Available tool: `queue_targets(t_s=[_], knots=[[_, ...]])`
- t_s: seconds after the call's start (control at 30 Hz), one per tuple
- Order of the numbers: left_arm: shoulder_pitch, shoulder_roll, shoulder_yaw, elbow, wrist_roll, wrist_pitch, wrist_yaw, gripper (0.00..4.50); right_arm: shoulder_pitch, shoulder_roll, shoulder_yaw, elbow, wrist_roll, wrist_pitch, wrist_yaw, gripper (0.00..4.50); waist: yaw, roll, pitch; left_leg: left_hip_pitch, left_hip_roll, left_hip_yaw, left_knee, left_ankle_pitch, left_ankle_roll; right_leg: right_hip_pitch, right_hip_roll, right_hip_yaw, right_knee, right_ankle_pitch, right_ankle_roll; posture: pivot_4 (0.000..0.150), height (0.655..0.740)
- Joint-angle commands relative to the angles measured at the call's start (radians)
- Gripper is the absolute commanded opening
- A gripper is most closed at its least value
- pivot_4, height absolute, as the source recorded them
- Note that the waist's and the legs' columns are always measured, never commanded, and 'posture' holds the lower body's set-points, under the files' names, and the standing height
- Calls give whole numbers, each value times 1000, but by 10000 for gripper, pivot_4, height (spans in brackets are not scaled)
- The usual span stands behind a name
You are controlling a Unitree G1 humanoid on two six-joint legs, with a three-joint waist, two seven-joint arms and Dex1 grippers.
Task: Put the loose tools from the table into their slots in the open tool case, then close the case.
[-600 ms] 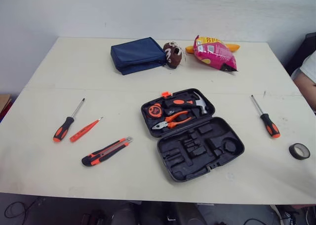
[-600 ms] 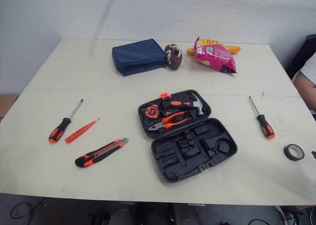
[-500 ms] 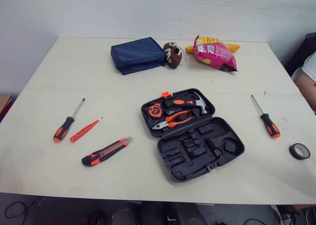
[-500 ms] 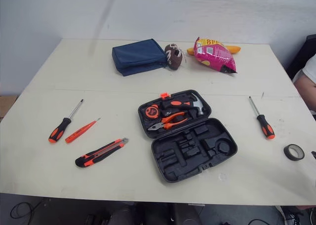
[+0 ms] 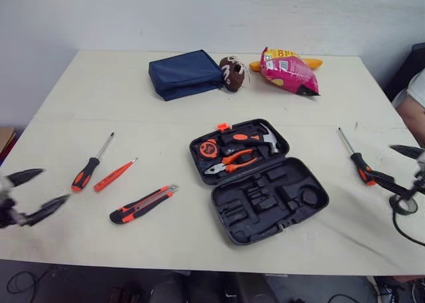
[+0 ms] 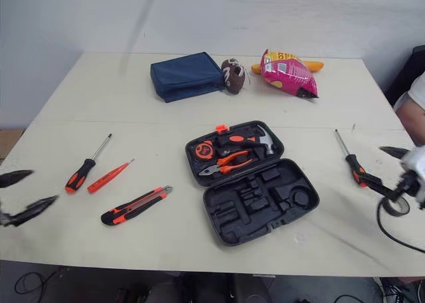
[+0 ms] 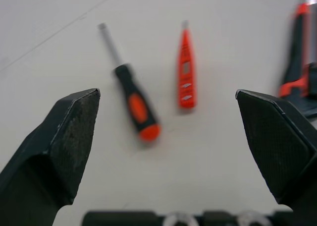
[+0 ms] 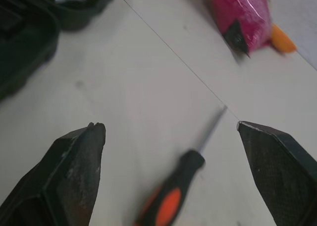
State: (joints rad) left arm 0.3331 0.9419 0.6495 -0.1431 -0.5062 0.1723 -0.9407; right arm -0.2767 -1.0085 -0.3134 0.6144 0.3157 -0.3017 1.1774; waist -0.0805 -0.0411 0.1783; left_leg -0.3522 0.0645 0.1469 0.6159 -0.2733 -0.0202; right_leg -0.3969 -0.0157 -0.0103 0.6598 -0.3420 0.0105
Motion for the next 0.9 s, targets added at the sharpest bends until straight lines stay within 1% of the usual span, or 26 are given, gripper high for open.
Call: queue_targets(t_s=[0.03,0.07,0.1,0.17,0.2,0.3,0.33,0.37,0.4,0.43,0.47,0.57,0.67,0.73,0.8,0.9], knots=[[-64,-15,-163,-278,-6,141,121,44565,-120,31,98,-37,-49,93,4,45000,2,1,0,0,0,0,0,0,0,0,0,0,0,0,0,1500,7400],[-87,-15,-208,-319,8,182,152,44565,-148,45,133,-60,-58,112,23,45000,1,1,1,0,0,0,2,0,0,0,0,1,0,0,0,1500,7400],[-113,-19,-244,-347,22,214,179,44894,-168,55,162,-78,-70,124,40,42351,1,1,1,0,0,0,3,0,0,1,0,2,0,1,1,1500,7400],[-174,-44,-312,-402,-19,297,219,39165,-204,72,213,-97,-98,148,56,36545,2,2,1,-1,0,0,4,0,0,1,1,2,1,1,1,1500,7400],[-198,-52,-341,-420,-26,330,232,36244,-223,81,230,-93,-112,153,48,31979,2,3,2,-1,0,0,4,3,-5,1,3,3,1,1,1,1500,7400],[-266,-65,-457,-449,8,421,271,22273,-296,112,281,-38,-174,158,9,16316,-3,6,4,-1,2,1,4,3,-6,0,5,5,1,1,1,1500,7400],[-294,-80,-499,-447,9,454,284,16426,-323,125,302,-8,-205,144,-11,9211,-4,7,4,-1,2,1,5,3,-6,0,6,6,1,1,1,1500,7400],[-324,-96,-546,-438,25,476,299,12789,-346,134,326,17,-235,129,-18,5295,-4,7,4,-1,2,1,5,3,-6,0,6,7,1,1,1,1500,7400],[-351,-109,-589,-431,37,492,305,8496,-366,141,349,44,-265,105,-29,410,-2,7,4,0,2,1,5,3,-6,0,6,7,1,1,1,1500,7400],[-377,-123,-623,-421,54,509,319,3363,-383,147,365,67,-288,86,-39,0,-2,7,4,-1,2,1,6,4,-6,0,6,7,1,1,1,1500,7400],[-394,-133,-643,-415,68,520,329,252,-395,152,373,84,-297,78,-38,0,-2,7,4,-1,2,1,7,4,-6,0,6,7,1,1,1,1500,7400],[-438,-165,-704,-400,94,536,335,252,-429,173,384,137,-313,56,-50,0,-2,7,5,-1,2,1,8,4,-6,1,7,7,2,1,1,1500,7400],[-523,-220,-809,-361,110,571,319,252,-469,211,406,207,-348,22,-72,0,0,8,5,-2,2,1,9,4,-6,0,7,8,2,1,1,1500,7400],[-554,-231,-845,-345,121,585,303,252,-486,228,411,238,-359,11,-79,0,-4,8,5,-2,2,1,12,4,-6,1,7,8,3,1,2,1500,7400],[-588,-245,-879,-321,137,589,293,252,-499,240,413,253,-360,4,-82,0,-3,8,5,-2,2,2,12,4,-6,1,7,8,3,1,2,1500,7400],[-656,-279,-966,-263,192,596,289,252,-503,258,420,247,-358,0,-70,0,0,9,6,-2,2,1,12,4,-6,1,8,8,3,1,2,1500,7400]])
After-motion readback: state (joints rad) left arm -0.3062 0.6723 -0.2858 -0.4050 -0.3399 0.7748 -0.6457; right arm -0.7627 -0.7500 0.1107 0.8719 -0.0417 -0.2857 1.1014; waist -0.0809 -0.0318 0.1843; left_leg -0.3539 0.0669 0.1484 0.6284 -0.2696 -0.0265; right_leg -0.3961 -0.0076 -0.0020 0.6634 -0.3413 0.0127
